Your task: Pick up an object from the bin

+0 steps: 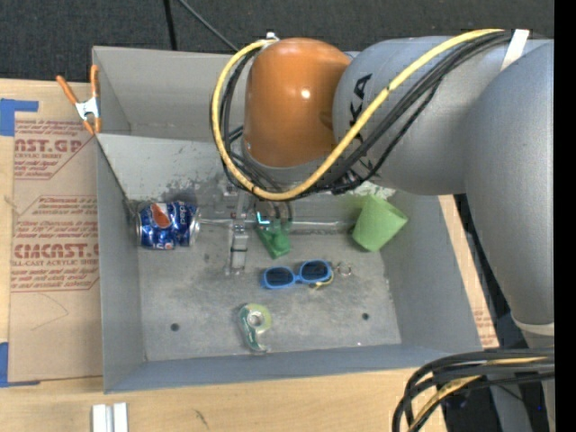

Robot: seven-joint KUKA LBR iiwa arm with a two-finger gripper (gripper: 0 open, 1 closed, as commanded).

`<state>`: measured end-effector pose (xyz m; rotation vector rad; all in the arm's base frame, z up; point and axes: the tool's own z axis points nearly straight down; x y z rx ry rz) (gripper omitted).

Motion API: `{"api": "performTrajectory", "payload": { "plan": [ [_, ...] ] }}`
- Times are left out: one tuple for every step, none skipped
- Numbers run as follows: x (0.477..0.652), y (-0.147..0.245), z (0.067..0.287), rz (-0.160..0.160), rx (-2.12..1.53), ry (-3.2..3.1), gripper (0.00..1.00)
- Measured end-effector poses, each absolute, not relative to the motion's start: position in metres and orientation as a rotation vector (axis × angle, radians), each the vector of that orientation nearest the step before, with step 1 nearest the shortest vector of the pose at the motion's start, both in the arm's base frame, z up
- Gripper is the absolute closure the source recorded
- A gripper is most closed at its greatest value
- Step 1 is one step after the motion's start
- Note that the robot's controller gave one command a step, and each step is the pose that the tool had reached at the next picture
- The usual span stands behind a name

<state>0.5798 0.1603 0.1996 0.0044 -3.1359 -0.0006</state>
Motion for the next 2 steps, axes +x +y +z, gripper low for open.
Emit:
{"api": "performTrajectory", "payload": {
  "plan": [
    [0.574, 0.060, 0.095, 0.004, 0.212, -3.128, 0.00],
    [0.550, 0.047, 0.073, -0.002, -0.056, -3.142, 0.00]
  ]
}}
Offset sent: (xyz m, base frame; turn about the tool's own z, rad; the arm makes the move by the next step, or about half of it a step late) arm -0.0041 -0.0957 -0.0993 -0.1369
